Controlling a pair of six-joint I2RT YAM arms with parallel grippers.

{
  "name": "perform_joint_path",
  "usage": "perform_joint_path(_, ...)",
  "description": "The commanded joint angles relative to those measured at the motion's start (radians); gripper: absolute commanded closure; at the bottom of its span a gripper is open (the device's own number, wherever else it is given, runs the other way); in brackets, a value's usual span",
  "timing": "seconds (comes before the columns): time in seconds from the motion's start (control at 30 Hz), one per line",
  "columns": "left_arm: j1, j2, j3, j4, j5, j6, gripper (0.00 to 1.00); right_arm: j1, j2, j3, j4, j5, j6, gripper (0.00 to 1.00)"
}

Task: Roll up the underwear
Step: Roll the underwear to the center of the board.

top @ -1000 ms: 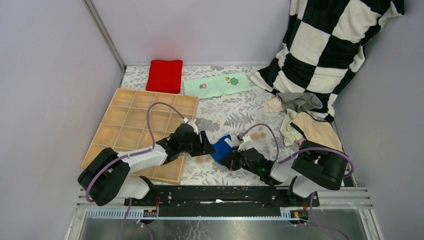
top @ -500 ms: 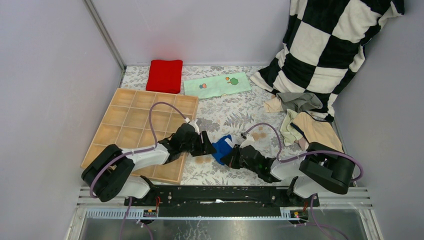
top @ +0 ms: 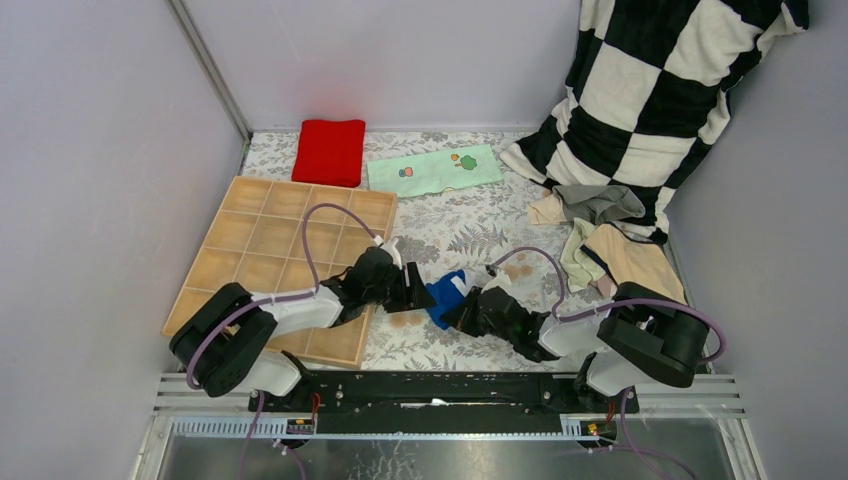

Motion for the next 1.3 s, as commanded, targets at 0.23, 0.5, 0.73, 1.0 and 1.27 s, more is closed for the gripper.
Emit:
perform_joint_path(0.23,-0.004,0.038,0.047,0.059,-0.006,0.022,0.26,-0.051,0.002,-0.045,-0.351,0.058,0.026,1.00)
perform_joint_path(0.5,-0.004,0.095,0.066,0.097,0.015,0.026,0.26,-0.070,0.001,-0.036,-0.350,0.031,-0.003,1.00)
perform_joint_path(0.73,-0.004,0.135,0.060,0.121,0.018,0.035,0.33,-0.084,0.003,-0.012,-0.370,0.013,-0.037,1.00)
perform_joint_path(1.0,-0.004,0.181,0.060,0.149,0.016,0.054,0.60,-0.090,-0.005,0.007,-0.404,-0.002,-0.070,1.00)
perform_joint_path(1.27,-0.004,0.201,0.058,0.159,0.026,0.046,0.98,-0.094,-0.067,0.029,-0.461,0.023,-0.113,0.92)
